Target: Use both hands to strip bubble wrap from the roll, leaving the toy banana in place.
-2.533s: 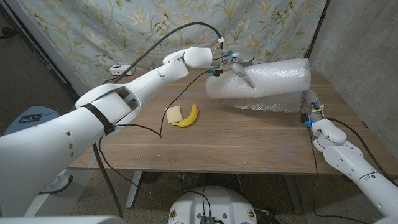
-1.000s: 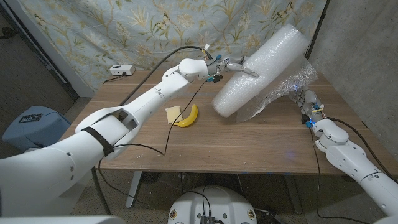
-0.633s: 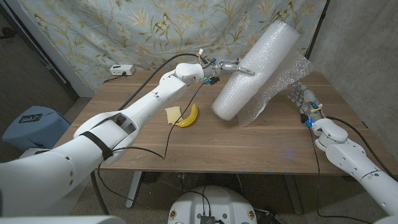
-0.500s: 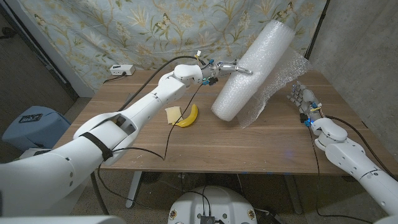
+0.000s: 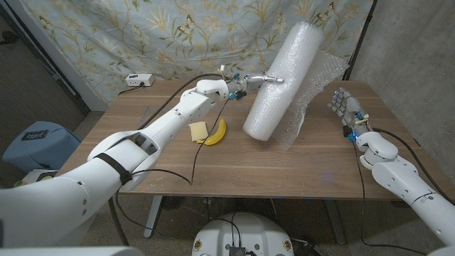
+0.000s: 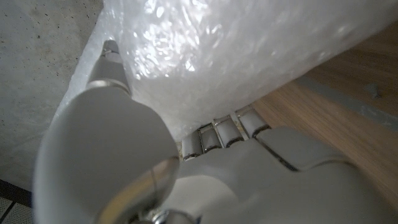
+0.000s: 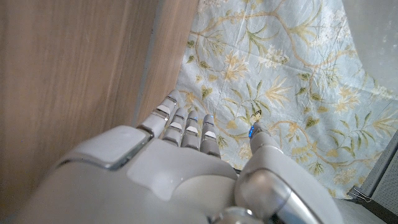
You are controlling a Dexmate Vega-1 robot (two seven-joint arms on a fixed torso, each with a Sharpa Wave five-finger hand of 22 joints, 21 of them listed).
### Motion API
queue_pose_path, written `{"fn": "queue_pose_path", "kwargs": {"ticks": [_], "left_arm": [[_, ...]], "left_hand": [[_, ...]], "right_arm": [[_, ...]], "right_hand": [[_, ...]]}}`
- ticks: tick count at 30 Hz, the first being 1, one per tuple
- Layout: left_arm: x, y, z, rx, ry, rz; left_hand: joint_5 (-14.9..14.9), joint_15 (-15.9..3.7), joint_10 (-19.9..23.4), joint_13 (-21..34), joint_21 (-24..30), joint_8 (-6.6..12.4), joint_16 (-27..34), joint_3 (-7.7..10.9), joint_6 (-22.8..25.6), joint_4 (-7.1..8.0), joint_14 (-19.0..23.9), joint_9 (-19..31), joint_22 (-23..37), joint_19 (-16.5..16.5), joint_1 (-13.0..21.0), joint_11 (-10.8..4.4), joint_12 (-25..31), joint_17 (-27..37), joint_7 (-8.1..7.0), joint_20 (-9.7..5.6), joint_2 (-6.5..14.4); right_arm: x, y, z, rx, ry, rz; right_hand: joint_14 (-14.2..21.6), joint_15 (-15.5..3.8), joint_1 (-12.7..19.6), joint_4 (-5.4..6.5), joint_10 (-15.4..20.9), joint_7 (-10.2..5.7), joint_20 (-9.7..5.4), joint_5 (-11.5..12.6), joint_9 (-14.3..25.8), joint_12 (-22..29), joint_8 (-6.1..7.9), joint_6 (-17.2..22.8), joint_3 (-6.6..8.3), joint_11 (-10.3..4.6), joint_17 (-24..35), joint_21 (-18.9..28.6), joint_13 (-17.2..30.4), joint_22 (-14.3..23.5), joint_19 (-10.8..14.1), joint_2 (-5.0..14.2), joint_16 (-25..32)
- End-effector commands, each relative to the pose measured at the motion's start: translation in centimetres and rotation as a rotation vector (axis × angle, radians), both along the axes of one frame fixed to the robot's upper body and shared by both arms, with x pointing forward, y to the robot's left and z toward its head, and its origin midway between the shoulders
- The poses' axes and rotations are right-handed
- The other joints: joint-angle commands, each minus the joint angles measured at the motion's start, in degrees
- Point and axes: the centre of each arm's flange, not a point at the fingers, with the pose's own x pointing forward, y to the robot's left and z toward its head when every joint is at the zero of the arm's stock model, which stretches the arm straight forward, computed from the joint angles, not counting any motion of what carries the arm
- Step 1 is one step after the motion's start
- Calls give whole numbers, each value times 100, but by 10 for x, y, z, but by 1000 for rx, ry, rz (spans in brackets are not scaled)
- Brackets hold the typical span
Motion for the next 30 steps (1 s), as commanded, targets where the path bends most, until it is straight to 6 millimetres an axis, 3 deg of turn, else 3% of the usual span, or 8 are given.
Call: {"fn": "queue_pose_path", "kwargs": {"ticks": [1,5,30], "left_arm": [[14,4,-23,-120,90,11],[20,3,-33,-142,126,5],[33,-9,-67,-245,379,-84]], "left_hand": [[58,-247,321,15,42,59,42,-14,63,12,289,35,24,-15,1057,-255,-9,-1,4,-21,1102],[72,-218,283,-81,70,21,-146,-22,16,78,305,34,19,-42,925,-266,-103,-199,-18,-55,1110],[106,-197,284,-221,117,-39,-273,7,-16,49,301,34,-6,-118,893,-243,-240,-277,7,-44,1119]], "right_arm": [[-12,6,6,-18,-20,7],[-14,9,6,-32,-16,14],[-30,25,8,-154,20,26]], "right_hand": [[-8,49,-19,-5,-7,11,-10,-4,19,38,35,26,28,-15,-2,27,31,24,-7,-2,58],[-12,57,-20,-7,-6,26,-9,-5,19,38,33,22,27,-4,-3,27,31,24,-7,-8,56],[-16,87,-1,-35,1,43,14,-5,19,40,30,27,30,0,-14,20,31,24,-32,-29,48]]}}
